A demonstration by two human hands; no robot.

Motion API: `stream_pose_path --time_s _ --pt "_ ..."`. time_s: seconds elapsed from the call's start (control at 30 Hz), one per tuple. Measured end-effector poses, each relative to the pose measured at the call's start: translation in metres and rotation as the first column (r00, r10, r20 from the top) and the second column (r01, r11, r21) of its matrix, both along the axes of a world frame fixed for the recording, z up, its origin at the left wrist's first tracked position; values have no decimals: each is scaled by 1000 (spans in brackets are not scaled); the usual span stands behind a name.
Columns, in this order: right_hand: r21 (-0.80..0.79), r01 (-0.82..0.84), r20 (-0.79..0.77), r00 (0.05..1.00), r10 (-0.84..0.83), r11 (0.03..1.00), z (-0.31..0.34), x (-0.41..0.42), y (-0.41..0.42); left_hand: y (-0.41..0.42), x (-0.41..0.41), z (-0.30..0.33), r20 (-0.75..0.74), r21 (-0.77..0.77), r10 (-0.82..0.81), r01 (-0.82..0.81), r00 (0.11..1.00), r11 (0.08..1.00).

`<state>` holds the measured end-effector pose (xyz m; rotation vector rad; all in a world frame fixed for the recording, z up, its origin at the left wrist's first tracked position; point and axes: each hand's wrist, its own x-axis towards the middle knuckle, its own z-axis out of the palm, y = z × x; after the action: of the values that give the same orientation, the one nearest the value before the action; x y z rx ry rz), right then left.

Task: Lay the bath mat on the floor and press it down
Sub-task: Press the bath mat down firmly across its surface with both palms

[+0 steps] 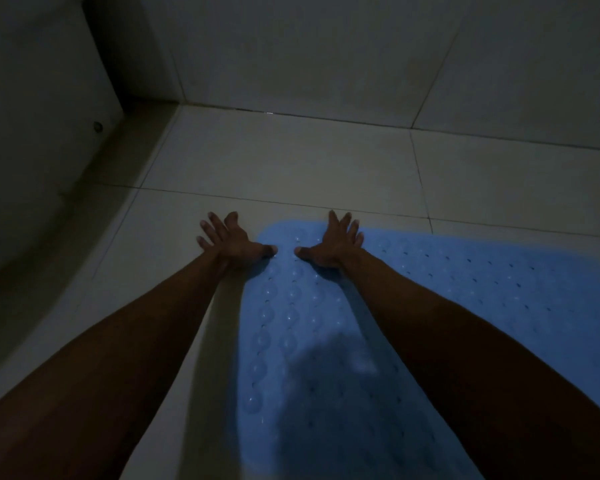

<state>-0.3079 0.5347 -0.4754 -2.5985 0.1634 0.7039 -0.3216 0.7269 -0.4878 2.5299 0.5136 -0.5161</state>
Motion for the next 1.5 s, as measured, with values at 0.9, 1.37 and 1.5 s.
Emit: stream_pose_path --time_s 0.9,1.37,1.5 --pt "-39 52 -91 994 -55 998 9 -28 -4 -5 -29 -2 15 -8 -137 137 990 990" --pt "-33 51 81 996 -48 998 -17 -62 -5 15 -36 -17 11 37 -326 325 945 945" --pt "-16 -26 -24 999 26 1000 -6 -56 -12 18 -50 -26 68 59 -350 347 934 936"
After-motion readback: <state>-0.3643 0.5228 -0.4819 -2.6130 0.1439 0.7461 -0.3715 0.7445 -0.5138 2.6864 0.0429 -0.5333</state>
